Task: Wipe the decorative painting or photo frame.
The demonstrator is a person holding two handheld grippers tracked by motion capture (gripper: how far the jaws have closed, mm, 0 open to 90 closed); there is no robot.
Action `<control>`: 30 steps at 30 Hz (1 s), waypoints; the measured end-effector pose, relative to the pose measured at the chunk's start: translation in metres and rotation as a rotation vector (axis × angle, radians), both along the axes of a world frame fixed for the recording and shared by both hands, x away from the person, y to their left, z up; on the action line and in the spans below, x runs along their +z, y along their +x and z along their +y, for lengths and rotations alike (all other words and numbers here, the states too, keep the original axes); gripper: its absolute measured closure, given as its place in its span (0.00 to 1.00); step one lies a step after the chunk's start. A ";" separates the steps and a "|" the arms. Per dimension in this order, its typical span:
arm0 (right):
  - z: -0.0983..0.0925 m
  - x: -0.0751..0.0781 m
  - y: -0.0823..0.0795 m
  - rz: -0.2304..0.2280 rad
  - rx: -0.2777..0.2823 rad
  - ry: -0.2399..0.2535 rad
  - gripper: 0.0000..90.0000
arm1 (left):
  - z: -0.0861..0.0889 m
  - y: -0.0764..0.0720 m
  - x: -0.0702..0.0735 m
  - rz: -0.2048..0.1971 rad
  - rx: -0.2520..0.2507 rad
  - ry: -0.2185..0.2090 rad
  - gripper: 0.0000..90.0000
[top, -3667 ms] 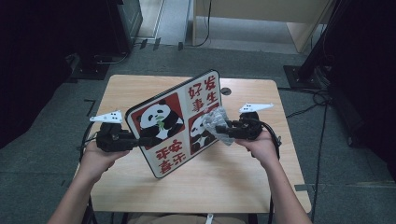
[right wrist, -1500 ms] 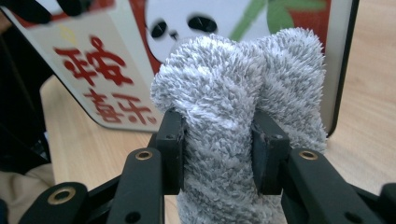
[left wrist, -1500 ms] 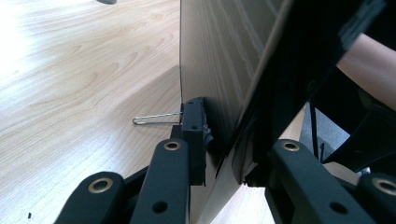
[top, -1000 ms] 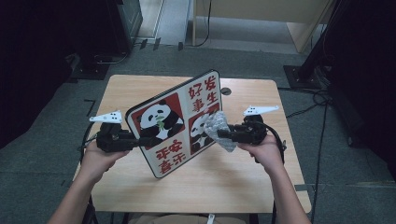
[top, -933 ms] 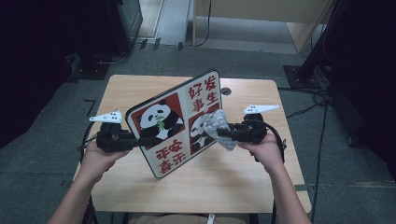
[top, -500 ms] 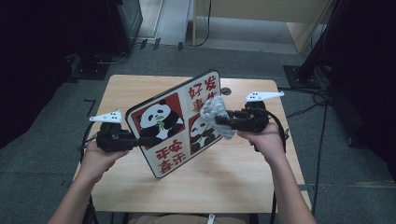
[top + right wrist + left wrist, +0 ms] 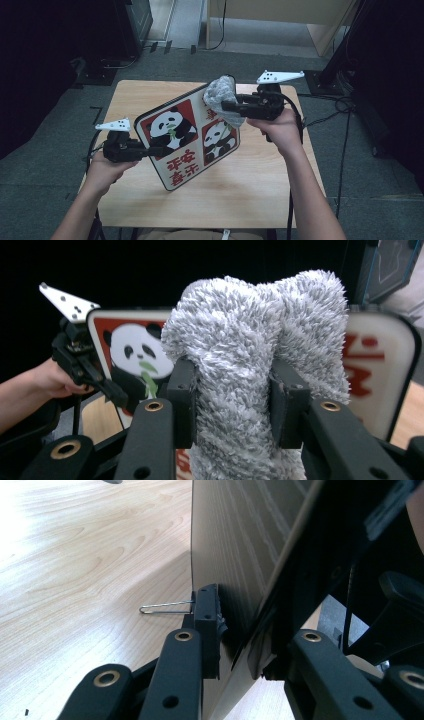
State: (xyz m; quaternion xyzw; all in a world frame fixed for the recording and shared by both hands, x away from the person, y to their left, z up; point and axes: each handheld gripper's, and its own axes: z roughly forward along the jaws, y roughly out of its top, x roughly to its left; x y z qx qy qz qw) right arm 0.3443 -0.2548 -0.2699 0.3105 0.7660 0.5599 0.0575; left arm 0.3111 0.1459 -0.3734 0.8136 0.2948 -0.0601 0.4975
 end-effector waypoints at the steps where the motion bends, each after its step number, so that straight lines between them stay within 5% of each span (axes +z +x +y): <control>1: 0.001 0.002 0.001 -0.005 0.000 0.000 0.69 | 0.000 0.000 0.000 0.000 0.000 -0.001 0.84; 14: 0.010 -0.013 0.014 -0.024 0.051 0.029 0.69 | 0.001 0.002 0.000 0.005 -0.011 0.000 0.84; 30: 0.007 -0.031 0.011 0.001 0.059 -0.006 0.69 | 0.000 0.001 0.000 0.000 -0.014 0.004 0.83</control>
